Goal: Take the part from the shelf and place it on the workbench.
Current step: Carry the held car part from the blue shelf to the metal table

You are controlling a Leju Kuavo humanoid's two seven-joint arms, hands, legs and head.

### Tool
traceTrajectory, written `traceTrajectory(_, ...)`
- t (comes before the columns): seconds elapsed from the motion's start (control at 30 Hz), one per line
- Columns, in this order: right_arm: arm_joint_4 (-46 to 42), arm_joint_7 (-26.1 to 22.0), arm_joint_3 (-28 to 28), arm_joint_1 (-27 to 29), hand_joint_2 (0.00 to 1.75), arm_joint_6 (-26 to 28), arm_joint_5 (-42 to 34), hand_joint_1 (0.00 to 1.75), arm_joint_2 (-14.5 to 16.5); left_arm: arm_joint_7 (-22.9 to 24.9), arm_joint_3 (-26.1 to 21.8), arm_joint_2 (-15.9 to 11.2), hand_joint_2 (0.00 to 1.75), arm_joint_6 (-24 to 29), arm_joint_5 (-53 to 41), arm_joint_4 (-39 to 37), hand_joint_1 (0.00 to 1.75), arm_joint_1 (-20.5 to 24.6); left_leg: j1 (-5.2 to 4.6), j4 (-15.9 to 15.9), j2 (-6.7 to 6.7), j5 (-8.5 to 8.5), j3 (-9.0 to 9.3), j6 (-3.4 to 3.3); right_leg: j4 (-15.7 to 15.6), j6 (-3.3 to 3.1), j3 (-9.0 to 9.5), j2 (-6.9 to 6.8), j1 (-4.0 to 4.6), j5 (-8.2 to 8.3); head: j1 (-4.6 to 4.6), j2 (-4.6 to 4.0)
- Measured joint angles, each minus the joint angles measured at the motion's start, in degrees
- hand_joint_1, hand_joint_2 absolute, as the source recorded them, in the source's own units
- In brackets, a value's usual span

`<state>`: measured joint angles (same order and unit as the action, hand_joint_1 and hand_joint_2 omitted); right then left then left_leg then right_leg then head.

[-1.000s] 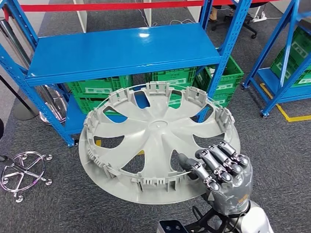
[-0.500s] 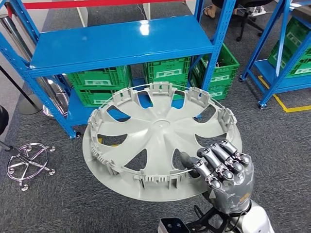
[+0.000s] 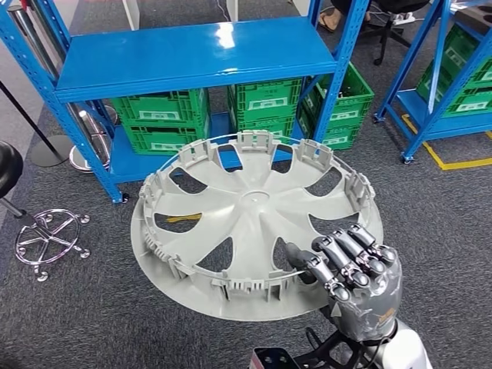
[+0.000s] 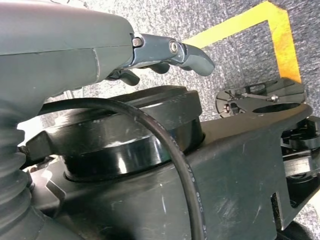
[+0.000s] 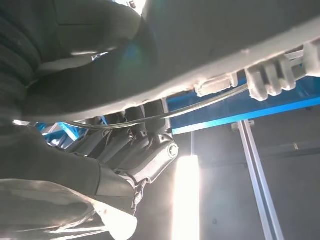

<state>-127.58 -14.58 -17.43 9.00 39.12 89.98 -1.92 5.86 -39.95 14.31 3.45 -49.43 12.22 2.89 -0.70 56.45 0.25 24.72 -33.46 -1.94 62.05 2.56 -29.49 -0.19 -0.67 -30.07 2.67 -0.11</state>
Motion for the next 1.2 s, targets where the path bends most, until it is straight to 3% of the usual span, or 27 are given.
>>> traceTrajectory(0.07, 0.0, 0.0, 0.0, 0.0, 1.75, 0.0, 0.0, 1.75, 0.0, 0.0, 0.0, 0.0, 1.75, 0.0, 0.0, 0.0, 0.00, 0.1, -0.12, 0.2, -0.04, -0.93, -0.67, 0.54, -6.1, -0.28, 3.84, 0.12, 0.17, -1.02, 0.00, 0.00)
traceTrajectory(0.1, 0.0, 0.0, 0.0, 0.0, 1.75, 0.0, 0.0, 1.75, 0.0, 0.0, 0.0, 0.0, 1.75, 0.0, 0.0, 0.0, 0.00, 0.1, -0.15, 0.2, -0.04, -1.46, -0.93, 0.79, -7.0, -0.48, 4.30, 0.18, 0.28, -1.19, -0.01, 0.00)
traceTrajectory(0.17, 0.0, 0.0, 0.0, 0.0, 1.75, 0.0, 0.0, 1.75, 0.0, 0.0, 0.0, 0.0, 1.75, 0.0, 0.1, 0.0, 0.00, 0.1, -0.15, 0.4, -0.18, -1.45, -1.51, 1.38, -7.1, -1.28, 3.34, -0.01, 0.11, -0.46, 0.00, 0.00)
traceTrajectory(0.23, 0.0, 0.0, 0.1, -0.1, 1.75, 0.0, 0.0, 1.75, 0.0, 0.0, 0.0, -0.1, 1.75, 0.0, 0.1, 0.0, 0.00, 0.2, -0.04, 3.7, -0.36, 2.30, -2.41, 2.14, -7.1, -2.36, 2.30, -0.32, -0.09, 0.45, -0.09, 0.00)
traceTrajectory(0.3, 0.0, -0.1, 0.2, -0.1, 1.75, 0.0, 0.0, 1.75, 0.1, 0.1, 0.0, -0.1, 1.75, 0.2, 0.1, 0.0, 0.00, 0.4, 0.17, 10.9, -0.41, 7.54, -3.52, 2.74, -6.8, -3.02, 1.28, -0.48, 0.06, 1.08, -0.18, 0.00)
traceTrajectory(0.33, 0.1, -0.2, 0.2, -0.1, 1.75, 0.0, 0.0, 1.75, 0.1, 0.3, 0.0, -0.1, 1.75, 0.3, 0.2, 0.0, 0.00, 0.5, 0.20, 14.3, -0.41, 8.90, -3.73, 2.89, -6.7, -3.14, 0.67, -0.52, 0.13, 1.38, -0.19, 0.00)
traceTrajectory(0.37, 0.2, -0.3, 0.3, -0.1, 1.75, 0.0, 0.0, 1.75, 0.2, 0.6, 0.0, -0.1, 1.75, 0.4, 0.2, 0.0, 0.00, 0.6, 0.20, 16.1, -0.40, 9.02, -3.33, 2.94, -6.4, -3.19, 0.04, -0.55, 0.19, 1.73, -0.17, 0.00)
traceTrajectory(0.4, 0.2, -0.4, 0.4, -0.1, 1.75, 0.0, 0.0, 1.75, 0.3, 0.8, 0.0, -0.1, 1.75, 0.5, 0.2, 0.0, 0.00, 0.6, 0.21, 15.8, -0.40, 8.11, -2.13, 2.87, -6.2, -3.17, -0.58, -0.54, 0.24, 2.04, -0.20, 0.00)
traceTrajectory(0.47, 0.2, -0.4, 0.4, -0.1, 1.75, 0.0, 0.0, 1.75, 0.4, 1.2, 0.0, -0.1, 1.75, 0.9, 0.1, 0.0, 0.00, 0.4, 0.18, 9.4, -0.42, 5.30, 2.32, 2.28, -5.6, -3.04, -1.58, -0.45, 0.36, 2.48, -0.19, 0.00)
traceTrajectory(0.53, 0.2, -0.4, 0.5, -0.1, 1.75, 0.0, 0.0, 1.75, 0.5, 1.4, 0.0, -0.2, 1.75, 1.2, 0.1, 0.0, 0.00, -0.1, 0.03, 2.5, -0.45, 4.53, 6.15, 1.52, -5.2, -2.62, -2.31, -0.41, 0.49, 2.97, -0.16, 0.00)
traceTrajectory(0.57, 0.2, -0.4, 0.5, -0.1, 1.75, 0.0, 0.0, 1.75, 0.5, 1.4, 0.0, -0.2, 1.75, 1.2, 0.1, 0.0, 0.00, -0.2, -0.09, 0.9, -0.45, 4.81, 6.84, 1.26, -5.1, -2.32, -2.65, -0.44, 0.49, 3.30, -0.15, 0.00)
traceTrajectory(0.63, 0.2, -0.4, 0.6, -0.2, 1.75, 0.0, 0.0, 1.75, 0.6, 1.4, 0.0, -0.2, 1.75, 1.3, 0.1, 0.0, 0.00, -0.3, -0.10, -0.4, -0.42, 4.88, 6.84, 0.99, -5.1, -1.65, -3.31, -0.52, 0.51, 3.98, -0.16, 0.00)
traceTrajectory(0.7, 0.2, -0.4, 0.7, -0.2, 1.75, 0.0, 0.0, 1.75, 0.7, 1.4, 0.0, -0.2, 1.75, 1.3, 0.1, 0.0, 0.00, -0.3, 0.24, -1.3, -0.24, 4.40, 6.60, 0.40, -4.0, -1.09, -4.42, -0.37, 0.56, 3.13, 0.00, 0.00)
traceTrajectory(0.73, 0.3, -0.4, 0.7, -0.2, 1.75, 0.0, 0.0, 1.75, 0.7, 1.4, 0.0, -0.1, 1.75, 1.3, 0.1, 0.0, 0.00, -0.3, 0.45, -1.7, -0.14, 4.08, 6.40, 0.06, -2.0, -0.82, -5.48, -0.24, 0.55, 1.73, 0.15, 0.00)
traceTrajectory(0.8, 0.3, -0.4, 0.7, -0.1, 1.75, 0.0, 0.0, 1.75, 0.7, 1.4, 0.0, -0.1, 1.75, 1.3, 0.1, 0.0, 0.00, -0.3, 0.50, -1.6, 0.00, 3.52, 5.58, -0.33, 5.4, -0.34, -8.60, -0.04, 0.26, -2.22, 0.38, 0.00)
traceTrajectory(0.87, 0.3, -0.4, 0.7, -0.1, 1.75, 0.0, 0.0, 1.75, 0.7, 1.4, 0.0, -0.1, 1.75, 1.3, 0.1, 0.0, 0.00, -0.2, 0.48, -1.2, 0.06, 3.18, 4.88, -0.29, 11.1, 0.07, -10.52, -0.04, -0.01, -4.11, 0.40, 0.00)
traceTrajectory(0.9, 0.4, -0.4, 0.7, 0.0, 1.75, 0.0, 0.0, 1.75, 0.7, 1.4, 0.0, -0.1, 1.75, 1.3, 0.1, 0.0, 0.00, -0.2, 0.50, -1.1, 0.06, 3.10, 4.68, -0.23, 10.8, 0.22, -9.93, -0.05, -0.12, -3.51, 0.42, 0.00)
traceTrajectory(0.93, 0.4, -0.4, 0.7, 0.0, 1.75, 0.0, 0.0, 1.75, 0.7, 1.4, 0.0, -0.1, 1.75, 1.2, 0.1, 0.0, 0.00, -0.2, 0.55, -0.9, 0.05, 3.08, 4.57, -0.15, 8.3, 0.33, -8.18, -0.06, -0.25, -1.97, 0.42, 0.00)
traceTrajectory(0.97, 0.4, -0.5, 0.7, -0.1, 1.75, 0.0, 0.0, 1.75, 0.7, 1.5, 0.0, -0.1, 1.75, 1.1, 0.1, 0.0, 0.00, -0.2, 0.60, -0.6, 0.04, 3.12, 4.48, -0.01, 4.2, 0.43, -5.78, -0.08, -0.40, -0.32, 0.42, 0.00)
traceTrajectory(1.03, 0.5, -0.9, 0.7, -0.4, 1.75, 0.0, 0.0, 1.75, 0.8, 1.6, 0.0, -0.3, 1.75, 0.9, 0.1, 0.0, 0.00, 0.0, 0.40, 0.2, 0.00, 3.25, 3.97, 0.52, -2.6, 0.33, -1.89, -0.04, -0.48, 1.31, 0.51, 0.01)
traceTrajectory(1.07, 0.6, -1.2, 0.8, -0.6, 1.75, 0.0, 0.0, 1.75, 0.9, 1.7, 0.0, -0.3, 1.75, 0.7, 0.1, 0.0, 0.00, 0.1, 0.28, 0.6, -0.01, 3.22, 3.59, 0.85, -4.0, 0.09, -1.20, 0.02, -0.46, 1.27, 0.54, 0.01)
traceTrajectory(1.17, 0.9, -1.9, 0.8, -0.7, 1.75, 0.0, 0.0, 1.75, 1.5, 1.9, 0.0, -0.5, 1.75, 0.2, 0.1, 0.0, 0.00, 0.2, 0.19, 1.2, -0.03, 3.15, 2.82, 1.73, -4.1, -1.04, -1.56, 0.14, -0.46, 1.35, 0.47, 0.02)
traceTrajectory(1.2, 1.0, -2.1, 0.9, -0.7, 1.75, 0.0, 0.0, 1.75, 1.6, 1.9, 0.0, -0.5, 1.75, 0.0, 0.1, 0.0, 0.00, 0.3, 0.23, 1.9, -0.06, 3.85, 2.51, 2.02, -4.1, -1.40, -1.67, 0.08, -0.52, 1.53, 0.36, 0.02)
